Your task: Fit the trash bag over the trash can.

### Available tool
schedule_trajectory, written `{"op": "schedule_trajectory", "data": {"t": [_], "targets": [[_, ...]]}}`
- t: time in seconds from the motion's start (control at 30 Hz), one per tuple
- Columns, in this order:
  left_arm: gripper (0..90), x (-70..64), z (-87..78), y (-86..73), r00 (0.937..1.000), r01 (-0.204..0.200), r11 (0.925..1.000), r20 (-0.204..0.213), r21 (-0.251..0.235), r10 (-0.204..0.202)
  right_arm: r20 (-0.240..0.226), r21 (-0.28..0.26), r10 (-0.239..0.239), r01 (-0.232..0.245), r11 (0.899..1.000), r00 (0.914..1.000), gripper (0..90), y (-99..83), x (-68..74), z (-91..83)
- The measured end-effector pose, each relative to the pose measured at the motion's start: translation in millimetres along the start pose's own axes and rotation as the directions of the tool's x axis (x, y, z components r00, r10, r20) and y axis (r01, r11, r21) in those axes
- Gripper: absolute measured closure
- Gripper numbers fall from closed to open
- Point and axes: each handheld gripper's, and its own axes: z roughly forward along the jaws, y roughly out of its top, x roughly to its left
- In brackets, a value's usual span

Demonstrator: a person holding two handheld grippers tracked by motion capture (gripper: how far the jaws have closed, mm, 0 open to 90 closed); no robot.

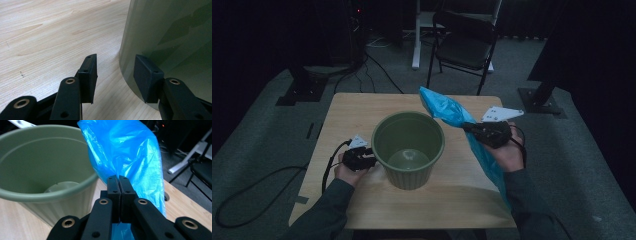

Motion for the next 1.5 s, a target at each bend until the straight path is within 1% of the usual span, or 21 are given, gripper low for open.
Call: {"op": "schedule_trajectory", "data": {"t": [0.07, 0.1, 0.17, 0.23, 0.3, 0.37, 0.43, 0.47, 0.6, 0.77, 0.8, 0.83, 0.87, 0.9, 0.93, 1.07, 1.17, 1.33, 1.5], "targets": [[54.2, 0.1, 0.0, 0.0, 1.0, 0.0, 1.0, 0.0, 0.0, 0.0, -0.006, -0.009, -0.018, 0.018, 1.0, 0.9998, 89.3, 2.9, 4.6, -3.1], [54.2, 0.1, -0.1, 0.1, 1.0, 0.0, 1.0, 0.001, 0.002, 0.0, -0.006, -0.009, -0.018, 0.018, 1.0, 0.9998, 89.3, 2.9, 4.6, -3.1], [54.2, 0.0, 0.0, 0.0, 1.0, 0.001, 1.0, 0.001, 0.0, -0.001, -0.025, -0.021, -0.044, 0.044, 0.999, 0.9987, 89.3, 5.8, 10.0, -6.8], [54.1, 0.1, 0.1, -0.1, 1.0, 0.003, 1.0, 0.002, -0.001, -0.003, -0.032, -0.025, -0.058, 0.058, 0.998, 0.9978, 89.3, 6.8, 13.1, -8.4], [54.2, -0.1, 0.0, -0.1, 1.0, 0.001, 1.0, 0.001, 0.0, -0.001, -0.043, -0.027, -0.063, 0.062, 0.998, 0.9971, 89.3, 7.0, 15.5, -9.7], [54.2, 0.0, 0.0, 0.0, 1.0, 0.002, 1.0, 0.001, 0.0, -0.002, -0.044, -0.027, -0.065, 0.064, 0.998, 0.9969, 89.3, 7.0, 16.7, -10.2], [54.2, -0.1, 0.0, 0.0, 1.0, 0.002, 1.0, 0.001, 0.0, -0.002, -0.067, -0.024, -0.07, 0.068, 0.997, 0.9953, 89.2, 5.9, 18.8, -10.2], [54.2, -0.1, 0.0, 0.0, 1.0, 0.002, 1.0, 0.001, 0.0, -0.002, -0.067, -0.024, -0.07, 0.068, 0.997, 0.9953, 89.2, 5.9, 18.8, -10.2], [54.2, 0.0, 0.1, -0.1, 1.0, 0.002, 1.0, 0.0, -0.001, -0.002, -0.108, 0.0, -0.083, 0.084, 0.996, 0.9907, 89.1, 0.0, 24.1, -4.2], [54.1, 0.1, 0.2, -0.2, 1.0, 0.002, 1.0, 0.001, -0.002, -0.002, -0.141, 0.022, -0.097, 0.101, 0.995, 0.9853, 89.1, -6.0, 30.8, -2.1], [54.1, 0.1, 0.2, -0.2, 1.0, 0.002, 1.0, 0.001, -0.002, -0.002, -0.141, 0.022, -0.097, 0.101, 0.995, 0.9853, 89.1, -6.0, 30.8, -2.1], [54.1, 0.1, 0.2, -0.2, 1.0, 0.002, 1.0, 0.001, -0.002, -0.002, -0.15, 0.027, -0.097, 0.102, 0.994, 0.9839, 89.1, -7.0, 31.8, -1.8], [54.1, -0.1, 0.4, -0.1, 1.0, 0.002, 1.0, -0.001, -0.001, -0.002, -0.163, 0.048, -0.109, 0.118, 0.992, 0.9806, 88.9, -9.1, 35.1, 0.1], [54.1, -0.2, 0.3, -0.1, 1.0, 0.002, 1.0, -0.001, -0.001, -0.002, -0.169, 0.055, -0.112, 0.123, 0.991, 0.9791, 89.0, -9.8, 36.3, 1.3], [54.2, -0.2, 0.3, -0.1, 1.0, 0.002, 1.0, -0.001, -0.001, -0.002, -0.169, 0.055, -0.112, 0.123, 0.991, 0.9791, 89.0, -9.8, 36.3, 1.3], [54.1, 0.0, 0.3, -0.2, 1.0, 0.002, 1.0, 0.0, -0.001, -0.002, -0.179, 0.077, -0.133, 0.148, 0.986, 0.9748, 88.9, -12.7, 41.1, 4.1], [54.0, 0.2, 0.4, -0.3, 1.0, 0.003, 1.0, 0.001, -0.002, -0.003, -0.182, 0.084, -0.135, 0.152, 0.985, 0.974, 88.9, -14.6, 42.6, 2.9], [54.0, -0.1, 0.6, -0.1, 1.0, 0.002, 1.0, -0.002, 0.0, -0.002, -0.181, 0.079, -0.131, 0.148, 0.986, 0.9747, 88.8, -14.0, 41.4, 2.6], [54.1, 0.3, 0.7, -0.2, 1.0, 0.002, 1.0, 0.0, 0.0, -0.002, -0.185, 0.078, -0.129, 0.146, 0.986, 0.9741, 88.7, -10.9, 39.4, 8.5]]}}
